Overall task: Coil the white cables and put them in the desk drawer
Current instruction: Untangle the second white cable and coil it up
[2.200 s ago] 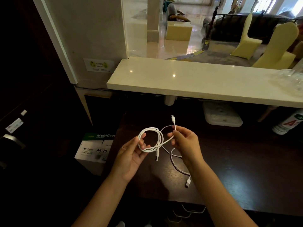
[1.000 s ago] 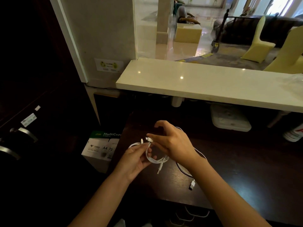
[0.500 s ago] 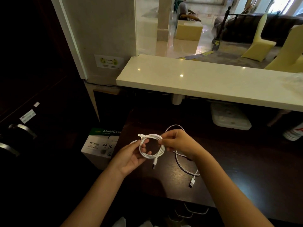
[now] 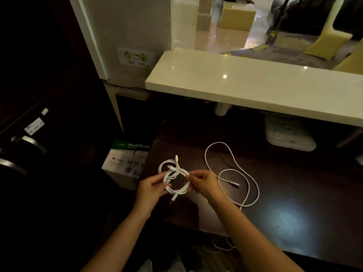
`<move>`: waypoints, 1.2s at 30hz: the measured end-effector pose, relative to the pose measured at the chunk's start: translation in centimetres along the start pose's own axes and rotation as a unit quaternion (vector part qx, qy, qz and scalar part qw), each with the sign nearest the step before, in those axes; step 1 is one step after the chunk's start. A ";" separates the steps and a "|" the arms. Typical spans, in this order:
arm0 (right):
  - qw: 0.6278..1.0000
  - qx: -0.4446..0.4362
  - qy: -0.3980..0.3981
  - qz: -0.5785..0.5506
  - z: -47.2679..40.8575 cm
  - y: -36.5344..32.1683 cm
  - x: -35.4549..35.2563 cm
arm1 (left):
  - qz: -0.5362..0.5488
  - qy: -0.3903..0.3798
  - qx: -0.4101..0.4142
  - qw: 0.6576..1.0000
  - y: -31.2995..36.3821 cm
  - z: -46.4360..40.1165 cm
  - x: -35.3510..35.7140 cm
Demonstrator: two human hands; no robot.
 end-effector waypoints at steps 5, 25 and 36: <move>0.999 0.017 0.034 0.014 -1.8 1.6 1.0 | -0.046 -0.007 -0.018 0.999 0.3 -2.8 -0.9; 0.990 0.114 0.085 0.016 -7.3 7.1 3.4 | -0.253 0.087 0.026 0.963 1.6 -13.0 -1.7; 0.990 0.109 0.087 0.007 -7.3 8.2 3.6 | -0.254 0.095 0.037 0.962 1.1 -13.5 -1.1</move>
Point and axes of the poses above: each hand's wrist, its own z-axis away from the middle knuckle, its own x-axis out of the palm, y = z × x, the point moved 8 cm from there along -z, towards the middle knuckle, and after that the axes turned 14 degrees about -x, right-handed, at the moved point
